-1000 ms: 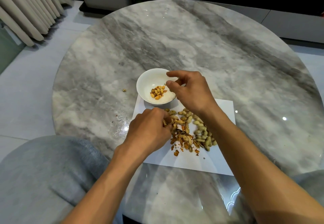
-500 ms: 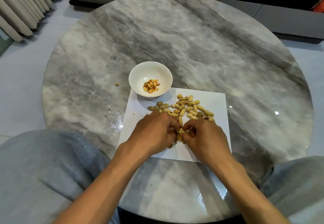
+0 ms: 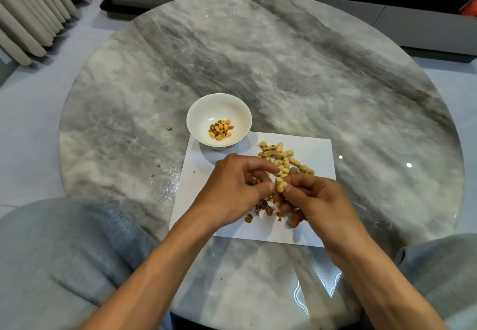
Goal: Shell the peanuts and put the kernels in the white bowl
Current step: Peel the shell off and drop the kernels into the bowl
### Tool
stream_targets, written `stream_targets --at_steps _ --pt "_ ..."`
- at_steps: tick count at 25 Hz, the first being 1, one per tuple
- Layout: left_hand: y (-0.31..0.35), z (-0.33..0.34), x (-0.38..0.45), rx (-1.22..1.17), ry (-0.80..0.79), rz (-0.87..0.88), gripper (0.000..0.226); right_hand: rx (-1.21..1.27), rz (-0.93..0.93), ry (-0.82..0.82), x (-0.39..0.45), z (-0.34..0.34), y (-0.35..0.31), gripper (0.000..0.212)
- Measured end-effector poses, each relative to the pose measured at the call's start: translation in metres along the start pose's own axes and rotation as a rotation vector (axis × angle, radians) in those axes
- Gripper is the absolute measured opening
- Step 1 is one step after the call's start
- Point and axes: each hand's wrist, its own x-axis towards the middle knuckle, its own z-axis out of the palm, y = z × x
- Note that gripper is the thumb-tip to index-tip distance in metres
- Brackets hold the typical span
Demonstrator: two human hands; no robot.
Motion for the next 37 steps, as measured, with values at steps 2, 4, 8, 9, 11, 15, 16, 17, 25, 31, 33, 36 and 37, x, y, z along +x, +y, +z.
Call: stream_targets --at_steps 2,4,8,9,11,15,16,17,25,31,33,36,37 --pt "0.003 0.001 -0.001 -0.075 -0.002 0.035 0.023 0.098 0.017 -0.009 -0.003 -0.002 -0.001 0.011" --pt "0.003 0.002 -0.002 -0.039 0.017 0.061 0.022 0.118 0.032 -0.005 -0.001 0.0 0.0 0.012" --pt "-0.001 0.003 -0.002 0.054 0.053 0.062 0.018 0.158 0.088 -0.035 0.002 0.004 -0.001 0.015" --pt "-0.001 0.004 -0.001 0.071 0.068 0.047 0.014 0.147 0.11 -0.021 0.003 0.005 -0.001 0.017" --pt "-0.003 0.004 0.001 0.091 0.106 0.009 0.01 0.044 0.127 0.064 0.007 0.005 0.002 0.021" --pt "-0.003 0.001 0.003 0.009 0.16 -0.079 0.013 -0.419 -0.013 0.198 0.01 0.003 0.01 0.023" --pt "-0.002 0.0 0.003 -0.046 0.16 -0.106 0.013 -0.463 -0.046 0.195 0.009 0.004 0.01 0.021" --pt "0.0 -0.001 0.002 -0.114 0.157 -0.134 0.013 -0.407 -0.067 0.177 0.008 0.006 0.009 0.019" --pt "0.012 -0.001 -0.004 -0.412 0.099 -0.141 0.016 0.247 -0.131 0.096 0.003 0.011 -0.004 0.011" --pt "0.017 0.001 -0.006 -0.521 0.049 -0.155 0.014 0.322 -0.166 0.091 0.003 0.013 -0.004 0.02" --pt "0.017 0.001 -0.006 -0.509 0.02 -0.137 0.015 0.332 -0.179 0.076 0.003 0.013 -0.005 0.02" --pt "0.016 0.001 -0.005 -0.503 0.005 -0.124 0.018 0.327 -0.183 0.063 0.002 0.011 -0.007 0.02" --pt "0.015 0.001 -0.005 -0.495 -0.001 -0.119 0.019 0.326 -0.186 0.05 0.002 0.01 -0.007 0.02"
